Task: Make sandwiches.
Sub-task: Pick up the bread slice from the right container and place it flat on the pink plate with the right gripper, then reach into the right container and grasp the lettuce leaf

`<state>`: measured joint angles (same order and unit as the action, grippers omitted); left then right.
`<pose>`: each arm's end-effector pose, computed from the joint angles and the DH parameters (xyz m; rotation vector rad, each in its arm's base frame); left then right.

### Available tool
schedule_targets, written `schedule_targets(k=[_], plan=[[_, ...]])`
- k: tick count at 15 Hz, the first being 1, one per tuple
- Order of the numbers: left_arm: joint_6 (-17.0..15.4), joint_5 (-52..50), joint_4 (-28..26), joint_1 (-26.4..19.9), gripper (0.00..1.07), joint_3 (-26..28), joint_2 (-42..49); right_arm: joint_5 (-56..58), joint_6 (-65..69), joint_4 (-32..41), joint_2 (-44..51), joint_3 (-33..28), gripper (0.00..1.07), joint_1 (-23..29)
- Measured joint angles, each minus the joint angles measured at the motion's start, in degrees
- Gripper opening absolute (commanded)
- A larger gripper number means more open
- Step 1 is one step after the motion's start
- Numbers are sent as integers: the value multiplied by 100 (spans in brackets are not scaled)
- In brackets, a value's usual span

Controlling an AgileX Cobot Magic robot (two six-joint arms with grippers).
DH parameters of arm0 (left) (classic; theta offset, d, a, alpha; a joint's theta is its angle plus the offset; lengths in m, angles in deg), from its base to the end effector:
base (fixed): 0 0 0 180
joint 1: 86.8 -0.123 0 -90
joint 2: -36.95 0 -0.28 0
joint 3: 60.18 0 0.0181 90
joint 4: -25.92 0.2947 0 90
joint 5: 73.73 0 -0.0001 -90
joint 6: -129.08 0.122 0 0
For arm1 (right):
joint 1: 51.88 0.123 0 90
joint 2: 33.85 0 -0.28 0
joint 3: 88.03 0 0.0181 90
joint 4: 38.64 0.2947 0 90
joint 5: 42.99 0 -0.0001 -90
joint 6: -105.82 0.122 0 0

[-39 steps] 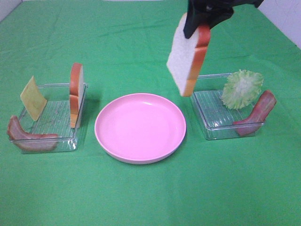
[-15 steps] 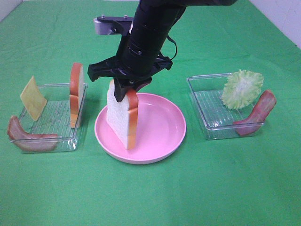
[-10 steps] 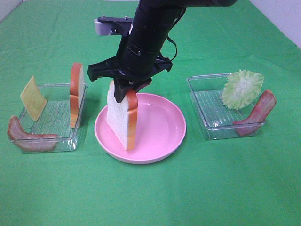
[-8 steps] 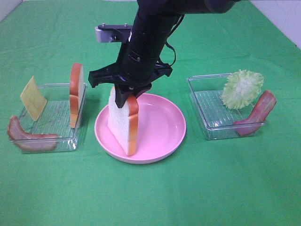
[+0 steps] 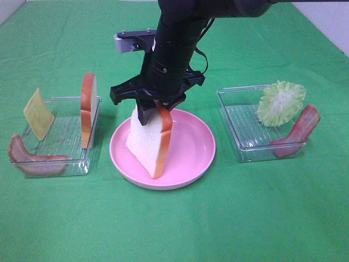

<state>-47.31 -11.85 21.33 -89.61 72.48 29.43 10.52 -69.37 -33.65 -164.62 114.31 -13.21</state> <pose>0.0620 -0.0056 0.2894 0.0201 2.0349 -0.0253 0.3897 0.3228 0.1434 -0.7784 2.7574 0.2728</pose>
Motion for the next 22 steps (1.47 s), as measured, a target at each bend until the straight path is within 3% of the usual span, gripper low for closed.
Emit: schedule_targets(k=[1,2,5,7,8,10,14,18,19,22], plan=[[0,0,0,0,100,0,0,0,11,-304,0,0,90,0],[0,0,0,0,100,0,0,0,11,-533,0,0,92,0],[0,0,0,0,100,0,0,286,74,-1335,0,34,92,0],[0,0,0,0,100,0,0,974,160,-1799,0,390,92,-6],[0,0,0,0,100,0,0,1146,166,-1891,0,510,92,-6],[0,0,0,0,100,0,0,1553,166,-2263,34,1312,92,-6],[0,0,0,0,100,0,0,1604,120,-2447,453,1513,92,-74],[0,0,0,0,100,0,0,1610,120,-2229,819,1513,92,-1031],[0,0,0,0,100,0,0,1616,120,-2057,974,1513,92,-1633],[0,0,0,0,100,0,0,1616,120,-1937,1146,1513,92,-2257]])
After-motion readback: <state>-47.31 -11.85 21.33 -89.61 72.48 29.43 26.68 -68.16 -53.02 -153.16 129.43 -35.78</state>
